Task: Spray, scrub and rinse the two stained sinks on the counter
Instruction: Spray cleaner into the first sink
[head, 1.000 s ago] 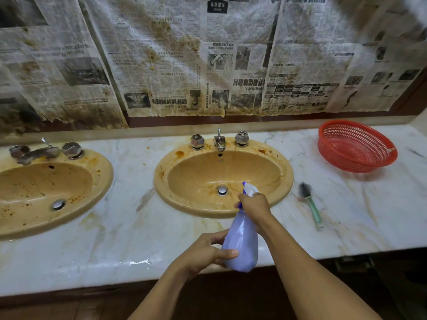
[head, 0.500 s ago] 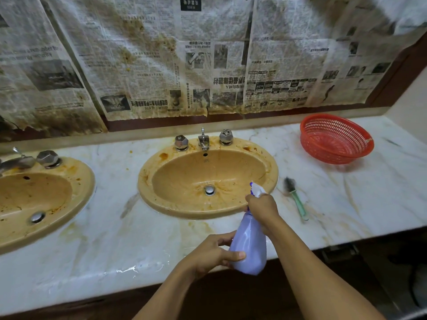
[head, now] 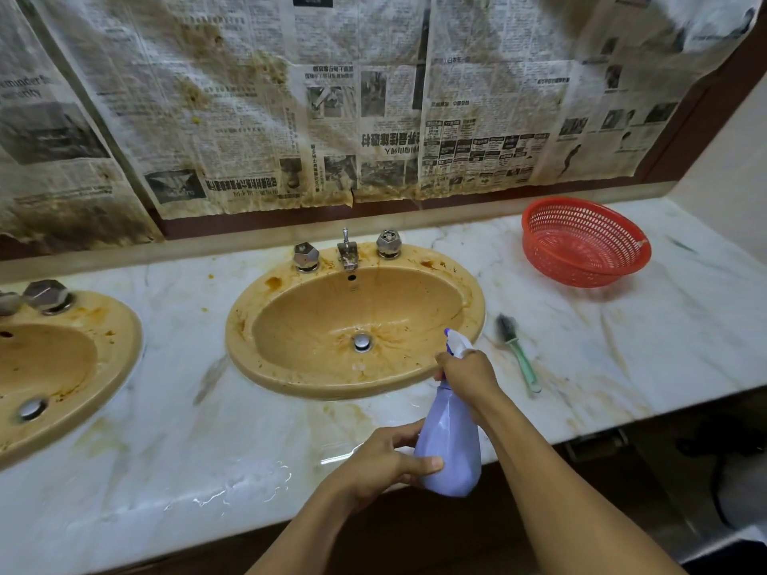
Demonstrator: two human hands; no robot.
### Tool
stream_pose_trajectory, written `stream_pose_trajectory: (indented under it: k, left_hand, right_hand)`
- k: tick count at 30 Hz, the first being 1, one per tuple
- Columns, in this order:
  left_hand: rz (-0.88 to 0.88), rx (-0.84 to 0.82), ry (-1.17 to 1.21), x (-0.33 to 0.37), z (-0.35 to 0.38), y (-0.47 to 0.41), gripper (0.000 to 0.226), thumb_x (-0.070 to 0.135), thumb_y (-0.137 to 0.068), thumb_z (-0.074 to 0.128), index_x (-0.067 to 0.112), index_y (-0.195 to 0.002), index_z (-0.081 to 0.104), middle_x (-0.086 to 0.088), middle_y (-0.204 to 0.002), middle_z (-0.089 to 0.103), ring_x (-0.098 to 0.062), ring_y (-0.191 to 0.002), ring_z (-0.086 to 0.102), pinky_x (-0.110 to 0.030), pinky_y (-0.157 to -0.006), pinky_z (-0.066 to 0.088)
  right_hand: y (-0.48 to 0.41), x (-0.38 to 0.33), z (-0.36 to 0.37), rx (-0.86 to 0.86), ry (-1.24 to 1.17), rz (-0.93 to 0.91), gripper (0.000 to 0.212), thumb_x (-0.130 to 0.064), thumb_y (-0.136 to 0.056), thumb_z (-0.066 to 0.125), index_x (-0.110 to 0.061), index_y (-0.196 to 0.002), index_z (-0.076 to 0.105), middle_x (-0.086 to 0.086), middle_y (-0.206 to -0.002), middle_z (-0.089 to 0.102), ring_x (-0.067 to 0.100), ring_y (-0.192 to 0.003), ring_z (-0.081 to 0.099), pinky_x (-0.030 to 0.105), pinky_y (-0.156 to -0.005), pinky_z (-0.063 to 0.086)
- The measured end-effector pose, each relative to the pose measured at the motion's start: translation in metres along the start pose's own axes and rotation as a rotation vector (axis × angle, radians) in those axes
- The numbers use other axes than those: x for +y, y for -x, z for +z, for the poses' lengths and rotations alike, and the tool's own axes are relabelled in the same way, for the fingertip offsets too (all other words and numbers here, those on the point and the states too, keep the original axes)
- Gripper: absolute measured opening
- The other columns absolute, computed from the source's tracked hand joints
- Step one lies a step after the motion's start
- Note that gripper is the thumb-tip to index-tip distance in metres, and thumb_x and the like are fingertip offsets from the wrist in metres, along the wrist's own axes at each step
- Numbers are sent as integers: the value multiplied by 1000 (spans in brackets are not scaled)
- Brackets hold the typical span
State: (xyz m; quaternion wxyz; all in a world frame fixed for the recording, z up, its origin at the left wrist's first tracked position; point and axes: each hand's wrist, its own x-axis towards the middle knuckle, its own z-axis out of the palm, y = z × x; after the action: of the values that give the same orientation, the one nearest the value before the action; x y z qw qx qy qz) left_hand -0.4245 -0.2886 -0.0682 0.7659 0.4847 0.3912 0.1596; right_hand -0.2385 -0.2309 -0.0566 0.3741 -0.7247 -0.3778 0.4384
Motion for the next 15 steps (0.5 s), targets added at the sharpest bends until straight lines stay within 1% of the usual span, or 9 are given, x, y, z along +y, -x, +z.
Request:
stream_pose_trajectory:
  k: [2,4,5,8,10,11,13,15]
  left_hand:
    - [-4,19,-8,0,0,-3,52,14,-89,79,34,-135,67,4,-130,71,-23,-121,67,-46,-100,56]
    - [-4,34,-17,2,-1,-6,52,15,-88,80,36,-134,68,4,-129,71,-25,-119,67,-46,-98,57]
    - [0,32,-19,2,-1,-8,52,15,-87,81,36,-134,68,4,-129,72,-25,-119,67,-45,-97,58]
    - [12,28,-19,5,0,-13,54,12,-88,80,34,-135,68,5,-127,72,-23,-116,69,-39,-90,60]
    - [12,34,0,5,-1,-16,55,10,-87,80,32,-136,67,8,-128,72,-20,-117,68,-37,-90,60]
    - [10,41,4,5,-1,-17,56,10,-87,80,32,-137,66,10,-128,72,-18,-118,68,-36,-90,60]
    - [7,48,11,3,-4,-19,59,10,-87,80,32,-139,65,13,-131,70,-13,-122,65,-33,-91,59]
    - [3,44,23,3,-7,-20,60,9,-87,80,30,-141,63,16,-134,68,-9,-126,62,-28,-92,57]
  right_hand:
    - [-2,-2,-2,-25,-20,-9,57,-21,-101,55,-29,-155,39,2,-109,61,12,-75,61,24,-70,51]
    - [-4,-3,-4,-35,-26,-7,55,-20,-103,55,-26,-155,39,3,-104,62,11,-77,62,23,-69,51]
    - [-5,-2,-5,-22,-26,-4,54,-19,-102,54,-26,-154,40,3,-101,64,11,-76,63,25,-71,53]
    - [-12,2,-5,33,-31,19,58,-17,-96,52,-32,-151,46,0,-93,68,14,-69,64,39,-84,57]
    - [-14,3,-3,52,-15,16,58,-19,-93,52,-37,-148,48,-4,-87,70,17,-69,65,41,-86,57]
    - [-15,3,-2,57,-3,5,57,-21,-93,53,-38,-147,49,-6,-87,69,17,-72,66,40,-87,56]
    - [-16,2,0,43,24,-27,57,-30,-96,57,-39,-150,44,-9,-97,67,16,-84,66,38,-90,54]
    - [-14,1,0,-2,39,-56,58,-37,-98,58,-40,-153,39,-4,-109,66,19,-101,66,36,-91,51]
